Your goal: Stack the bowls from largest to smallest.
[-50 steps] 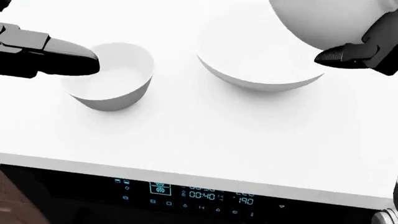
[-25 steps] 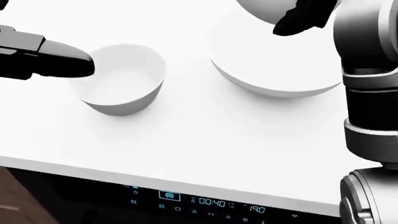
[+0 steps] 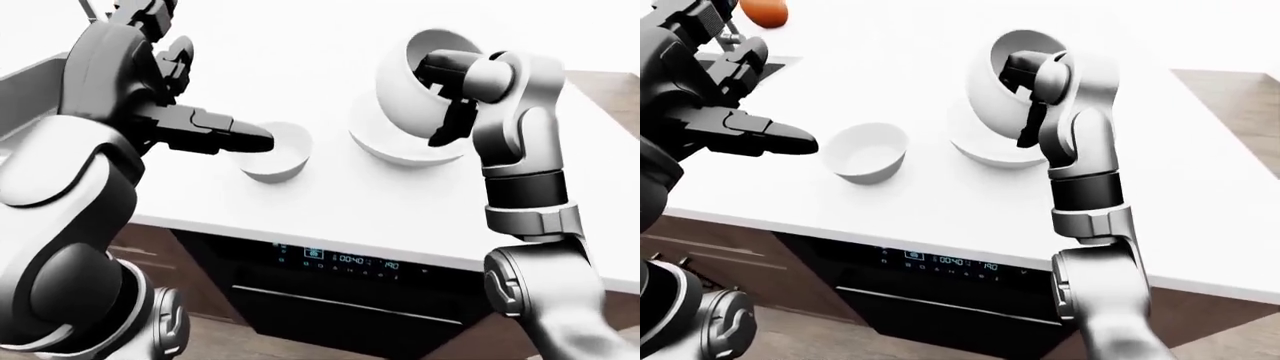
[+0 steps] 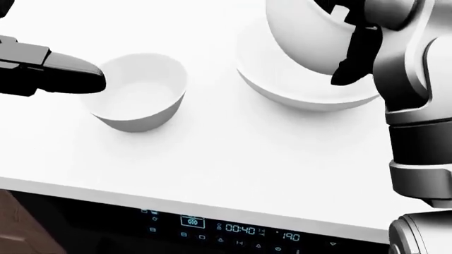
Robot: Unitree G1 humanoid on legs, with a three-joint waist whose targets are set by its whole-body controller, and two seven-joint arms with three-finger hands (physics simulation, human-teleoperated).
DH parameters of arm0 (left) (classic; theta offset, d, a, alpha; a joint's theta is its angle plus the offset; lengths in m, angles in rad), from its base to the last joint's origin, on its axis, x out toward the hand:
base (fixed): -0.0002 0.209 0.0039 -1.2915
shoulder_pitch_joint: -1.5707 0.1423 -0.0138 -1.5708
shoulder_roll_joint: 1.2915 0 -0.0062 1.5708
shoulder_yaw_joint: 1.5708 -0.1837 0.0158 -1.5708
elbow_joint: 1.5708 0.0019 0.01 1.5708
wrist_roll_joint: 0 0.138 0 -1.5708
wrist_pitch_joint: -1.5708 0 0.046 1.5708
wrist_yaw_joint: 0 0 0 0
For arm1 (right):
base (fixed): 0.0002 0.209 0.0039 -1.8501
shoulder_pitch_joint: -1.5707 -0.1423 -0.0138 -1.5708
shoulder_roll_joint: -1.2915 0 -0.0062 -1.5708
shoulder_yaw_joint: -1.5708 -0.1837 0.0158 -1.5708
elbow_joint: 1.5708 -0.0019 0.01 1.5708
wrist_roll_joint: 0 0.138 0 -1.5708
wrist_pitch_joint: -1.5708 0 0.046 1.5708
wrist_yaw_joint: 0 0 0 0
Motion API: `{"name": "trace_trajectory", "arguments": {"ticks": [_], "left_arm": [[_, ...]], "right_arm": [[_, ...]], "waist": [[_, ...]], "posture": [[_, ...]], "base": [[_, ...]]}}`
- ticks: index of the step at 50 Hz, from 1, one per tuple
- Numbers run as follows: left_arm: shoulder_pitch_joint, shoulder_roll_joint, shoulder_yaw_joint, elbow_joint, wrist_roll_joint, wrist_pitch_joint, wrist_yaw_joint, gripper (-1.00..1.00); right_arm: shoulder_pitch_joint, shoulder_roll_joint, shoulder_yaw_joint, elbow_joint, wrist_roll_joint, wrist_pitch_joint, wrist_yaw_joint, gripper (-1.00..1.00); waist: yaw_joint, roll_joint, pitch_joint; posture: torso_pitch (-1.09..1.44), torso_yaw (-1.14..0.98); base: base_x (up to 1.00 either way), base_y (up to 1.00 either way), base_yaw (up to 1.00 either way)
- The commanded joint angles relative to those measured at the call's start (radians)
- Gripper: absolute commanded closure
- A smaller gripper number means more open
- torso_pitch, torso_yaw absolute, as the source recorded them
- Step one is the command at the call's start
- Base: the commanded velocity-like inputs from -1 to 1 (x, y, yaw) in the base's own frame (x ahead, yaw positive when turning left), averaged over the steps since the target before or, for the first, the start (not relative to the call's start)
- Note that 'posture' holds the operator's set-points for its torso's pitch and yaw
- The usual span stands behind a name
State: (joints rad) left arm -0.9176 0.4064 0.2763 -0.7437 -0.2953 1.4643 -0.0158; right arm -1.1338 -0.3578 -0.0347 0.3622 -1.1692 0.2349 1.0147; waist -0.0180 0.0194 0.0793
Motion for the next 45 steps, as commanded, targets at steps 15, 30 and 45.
{"name": "trace_trajectory", "arguments": {"ticks": [15, 30, 45], "left_arm": [[0.002, 0.017, 0.027, -0.019, -0.017, -0.045, 0.011, -1.00], [0.012, 0.023, 0.029, -0.017, -0.036, -0.054, 0.025, -1.00], [0.004, 0.026, 0.030, -0.016, -0.053, -0.050, 0.042, -1.00]], "right_arm": [[-0.024, 0.003, -0.005, 0.034, -0.027, -0.050, -0.135, 1.00], [-0.028, 0.008, -0.003, 0.018, -0.037, -0.055, -0.109, 0.61], [-0.030, -0.006, -0.012, -0.076, -0.040, -0.072, -0.034, 0.20]], "waist": [[-0.001, 0.000, -0.037], [0.001, -0.001, -0.040], [0.001, 0.000, -0.039]], "posture": [[0.00, 0.00], [0.00, 0.00], [0.00, 0.00]], "base": [[0.00, 0.00, 0.00], [0.00, 0.00, 0.00], [0.00, 0.00, 0.00]]}}
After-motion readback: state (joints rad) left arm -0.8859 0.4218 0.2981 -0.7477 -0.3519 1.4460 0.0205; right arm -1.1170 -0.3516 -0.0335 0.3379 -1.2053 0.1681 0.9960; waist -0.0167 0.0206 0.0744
